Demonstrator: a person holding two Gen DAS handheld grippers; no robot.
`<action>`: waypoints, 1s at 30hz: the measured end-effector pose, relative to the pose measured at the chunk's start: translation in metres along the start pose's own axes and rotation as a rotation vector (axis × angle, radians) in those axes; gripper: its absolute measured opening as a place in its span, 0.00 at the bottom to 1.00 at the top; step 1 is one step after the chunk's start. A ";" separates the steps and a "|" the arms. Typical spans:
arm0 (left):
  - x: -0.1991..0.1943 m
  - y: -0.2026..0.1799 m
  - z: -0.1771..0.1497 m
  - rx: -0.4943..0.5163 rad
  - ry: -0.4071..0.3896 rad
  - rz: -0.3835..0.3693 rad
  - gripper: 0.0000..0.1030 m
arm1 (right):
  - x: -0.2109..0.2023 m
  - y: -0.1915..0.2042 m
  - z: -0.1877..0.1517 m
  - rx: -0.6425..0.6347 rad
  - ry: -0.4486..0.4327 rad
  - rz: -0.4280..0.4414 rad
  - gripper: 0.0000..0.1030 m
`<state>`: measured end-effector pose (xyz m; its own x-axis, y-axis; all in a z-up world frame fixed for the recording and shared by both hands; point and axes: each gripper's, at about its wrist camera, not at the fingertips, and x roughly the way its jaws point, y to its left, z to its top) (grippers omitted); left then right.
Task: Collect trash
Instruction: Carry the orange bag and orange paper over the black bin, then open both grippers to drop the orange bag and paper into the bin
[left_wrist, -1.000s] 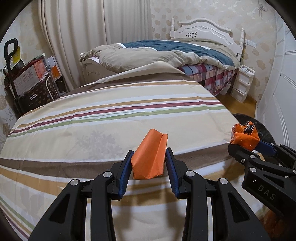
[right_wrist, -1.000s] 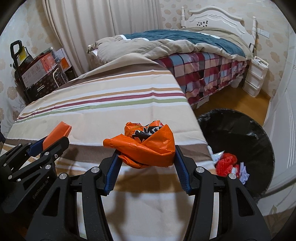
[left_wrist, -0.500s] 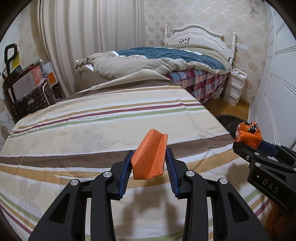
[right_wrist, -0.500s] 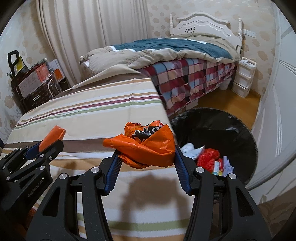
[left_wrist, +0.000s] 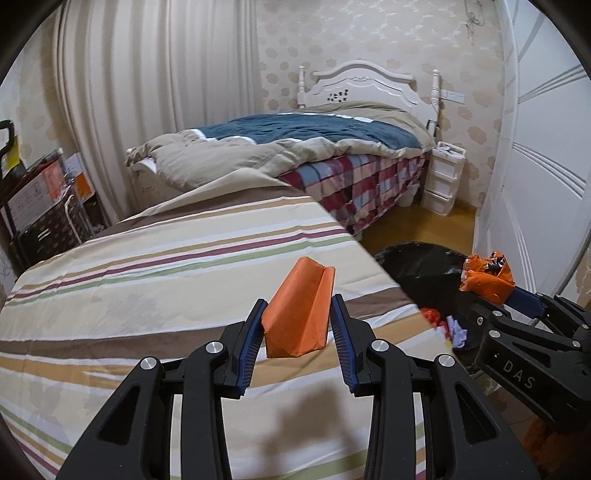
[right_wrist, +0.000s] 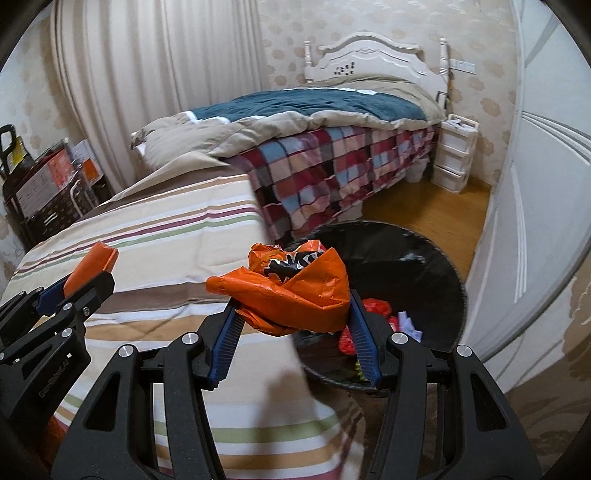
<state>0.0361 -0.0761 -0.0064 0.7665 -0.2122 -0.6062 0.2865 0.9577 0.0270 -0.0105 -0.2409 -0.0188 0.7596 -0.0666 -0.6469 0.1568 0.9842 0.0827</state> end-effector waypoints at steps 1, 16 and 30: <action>0.001 -0.002 0.001 0.003 0.000 -0.004 0.37 | 0.001 -0.003 0.001 0.004 -0.001 -0.007 0.52; 0.030 -0.047 0.018 0.069 0.013 -0.071 0.37 | 0.019 -0.049 0.012 0.062 0.004 -0.101 0.52; 0.059 -0.076 0.031 0.094 0.025 -0.088 0.37 | 0.036 -0.074 0.019 0.094 0.015 -0.143 0.52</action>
<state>0.0776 -0.1670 -0.0194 0.7219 -0.2882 -0.6291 0.4053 0.9130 0.0468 0.0173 -0.3195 -0.0334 0.7161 -0.2021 -0.6681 0.3217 0.9450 0.0589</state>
